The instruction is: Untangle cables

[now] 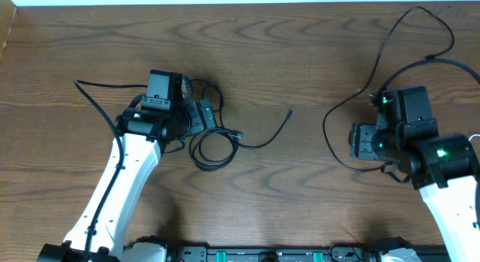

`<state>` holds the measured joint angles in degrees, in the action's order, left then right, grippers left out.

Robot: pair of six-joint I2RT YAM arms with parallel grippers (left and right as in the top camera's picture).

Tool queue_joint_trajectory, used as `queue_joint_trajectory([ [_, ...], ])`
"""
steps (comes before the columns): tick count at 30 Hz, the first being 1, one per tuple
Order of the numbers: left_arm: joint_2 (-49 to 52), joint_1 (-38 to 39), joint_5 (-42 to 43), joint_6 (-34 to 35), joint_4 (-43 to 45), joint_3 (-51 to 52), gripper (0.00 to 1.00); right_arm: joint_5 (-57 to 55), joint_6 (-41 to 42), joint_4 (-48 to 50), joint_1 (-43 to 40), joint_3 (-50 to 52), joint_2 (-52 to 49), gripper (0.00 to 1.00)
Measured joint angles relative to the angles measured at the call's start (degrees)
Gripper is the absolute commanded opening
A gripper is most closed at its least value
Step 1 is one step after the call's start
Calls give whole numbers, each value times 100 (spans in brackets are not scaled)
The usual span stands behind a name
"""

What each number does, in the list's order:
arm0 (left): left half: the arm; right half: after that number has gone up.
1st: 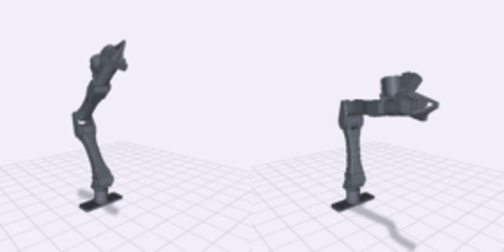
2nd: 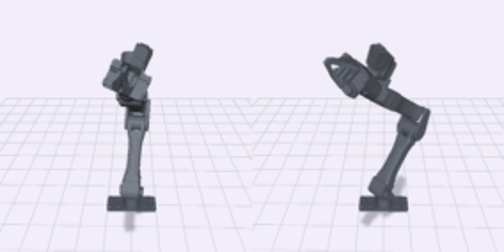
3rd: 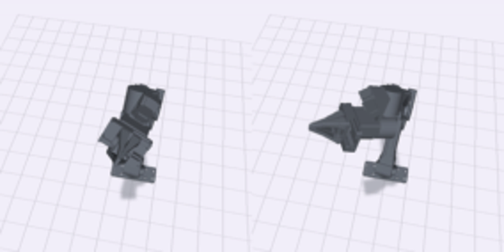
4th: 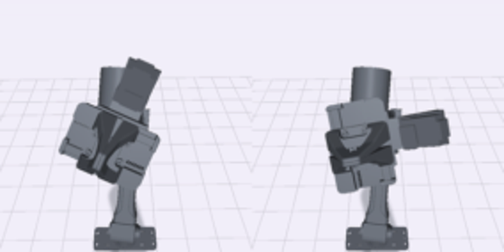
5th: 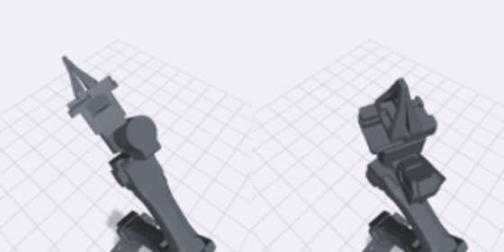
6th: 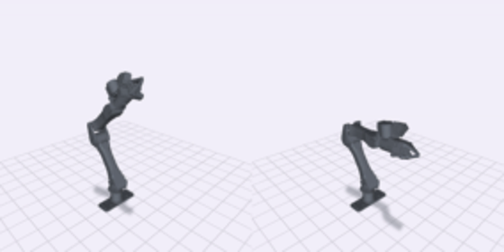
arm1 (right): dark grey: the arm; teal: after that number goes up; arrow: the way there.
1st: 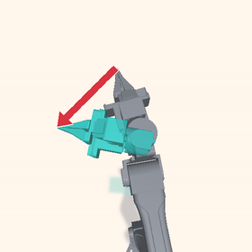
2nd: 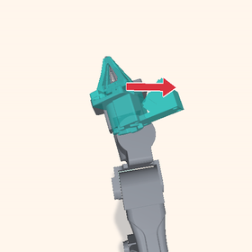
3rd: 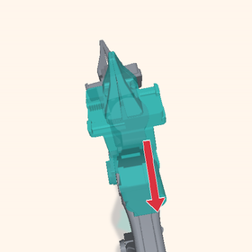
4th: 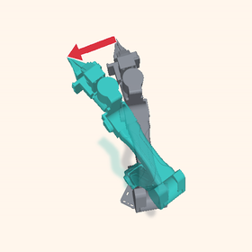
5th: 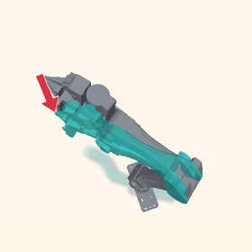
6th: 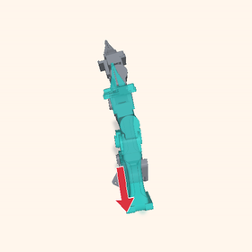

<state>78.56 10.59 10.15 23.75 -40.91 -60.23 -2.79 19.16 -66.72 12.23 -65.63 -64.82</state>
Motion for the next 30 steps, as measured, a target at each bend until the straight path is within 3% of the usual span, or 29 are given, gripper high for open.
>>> queue_joint_trajectory([
  [4, 0, 0, 0, 0, -2, 0, 99, -479, 2129, -304, 0, 59, -273, 97],
  [6, 0, 0, 0, 0, -2, 0, 99, -476, 2800, -273, 0, 87, -369, 71],
  [7, 0, 0, 0, 0, -2, 0, 99, -481, 2988, -282, 0, 90, -413, 67],
  [11, 0, 0, 0, 0, -2, 0, 99, -693, 3746, -459, -13, 157, -619, 85],
  [13, 0, 0, 0, 0, -4, 0, 99, -734, 4385, -723, -76, 284, -713, 89],
  [16, 0, 0, 0, 0, -4, 0, 99, -785, 5268, -894, -330, 595, -807, 89],
  [18, 0, 0, 0, 0, -2, 0, 99, -820, 5751, -881, -573, 815, -866, 83],
  [22, 0, 0, 2, 0, -2, 0, 99, -896, 6234, -535, -1056, 1207, -892, 76],
  [30, 0, 0, 0, 0, -2, 0, 99, -1003, 6094, 730, -1384, 1803, -1169, 65],
])
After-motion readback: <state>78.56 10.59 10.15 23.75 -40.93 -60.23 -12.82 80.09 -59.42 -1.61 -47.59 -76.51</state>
